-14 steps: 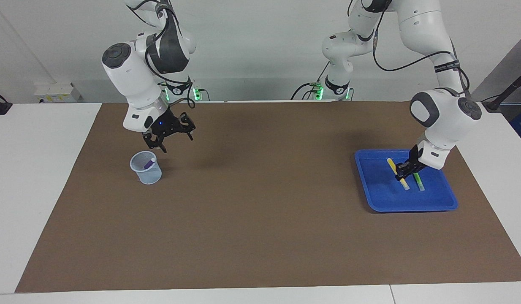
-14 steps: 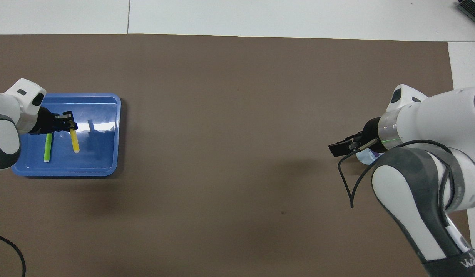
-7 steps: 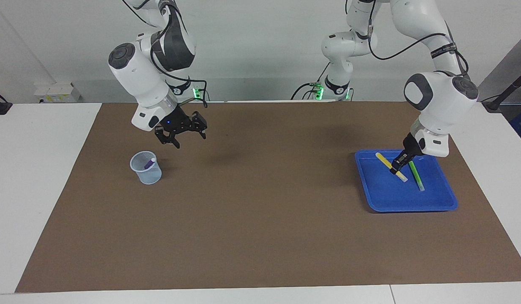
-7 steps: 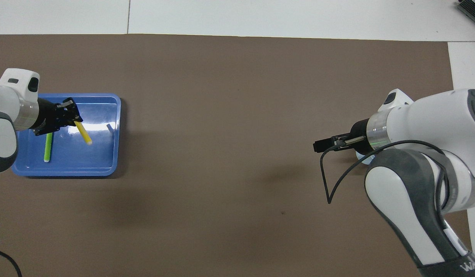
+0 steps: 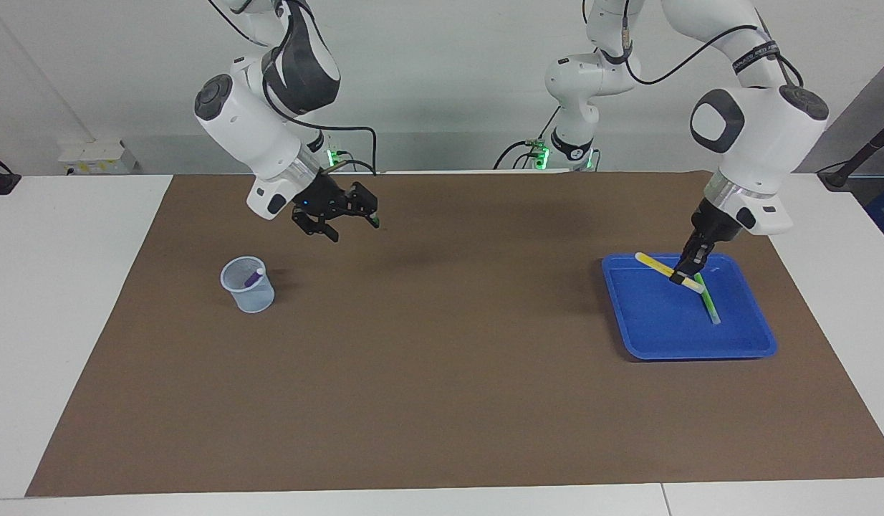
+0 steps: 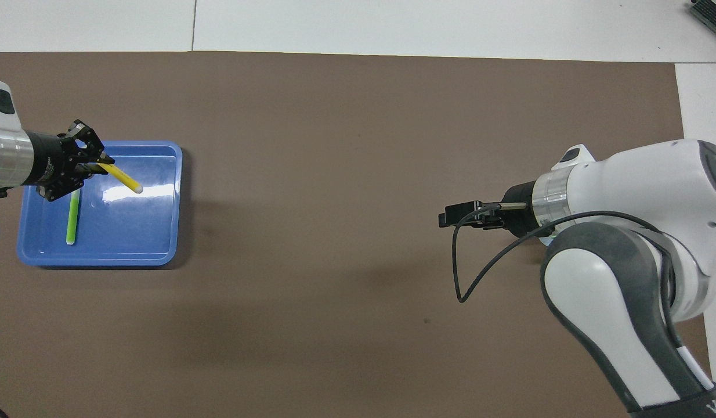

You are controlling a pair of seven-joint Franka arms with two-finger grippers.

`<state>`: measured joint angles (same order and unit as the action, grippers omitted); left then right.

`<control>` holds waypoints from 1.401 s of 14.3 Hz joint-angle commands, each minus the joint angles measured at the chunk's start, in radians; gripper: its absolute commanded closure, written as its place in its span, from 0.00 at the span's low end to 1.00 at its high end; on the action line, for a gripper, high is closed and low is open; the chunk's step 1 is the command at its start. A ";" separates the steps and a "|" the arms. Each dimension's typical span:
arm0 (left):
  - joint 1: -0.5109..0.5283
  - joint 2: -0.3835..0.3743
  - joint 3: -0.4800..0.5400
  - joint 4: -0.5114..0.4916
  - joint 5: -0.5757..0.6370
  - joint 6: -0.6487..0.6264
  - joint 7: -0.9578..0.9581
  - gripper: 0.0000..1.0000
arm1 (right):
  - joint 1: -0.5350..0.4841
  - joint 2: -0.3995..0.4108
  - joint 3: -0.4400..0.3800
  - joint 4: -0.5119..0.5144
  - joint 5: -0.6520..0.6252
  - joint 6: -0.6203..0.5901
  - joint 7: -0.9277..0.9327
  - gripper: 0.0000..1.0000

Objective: Transfer and insert pens with both arms
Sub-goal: 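Lift the yellow pen with the left gripper toward the right gripper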

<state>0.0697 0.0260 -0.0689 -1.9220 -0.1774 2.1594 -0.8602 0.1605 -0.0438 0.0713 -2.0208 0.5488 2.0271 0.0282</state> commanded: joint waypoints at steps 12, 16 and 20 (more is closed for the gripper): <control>-0.174 -0.149 -0.006 -0.022 0.001 -0.069 -0.558 1.00 | 0.172 0.010 0.001 -0.003 0.315 0.291 0.372 0.00; -0.229 -0.176 -0.006 -0.022 0.015 -0.144 -0.657 1.00 | 0.255 0.016 -0.001 -0.007 0.361 0.361 0.409 0.00; -0.294 -0.189 -0.011 -0.023 0.064 -0.202 -0.790 1.00 | 0.352 0.068 0.001 -0.001 0.482 0.583 0.480 0.00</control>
<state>-0.1895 -0.1321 -0.0893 -1.9237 -0.1437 1.9915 -1.5853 0.4755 0.0002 0.0732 -2.0249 0.9692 2.5306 0.4875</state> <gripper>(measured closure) 0.833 0.000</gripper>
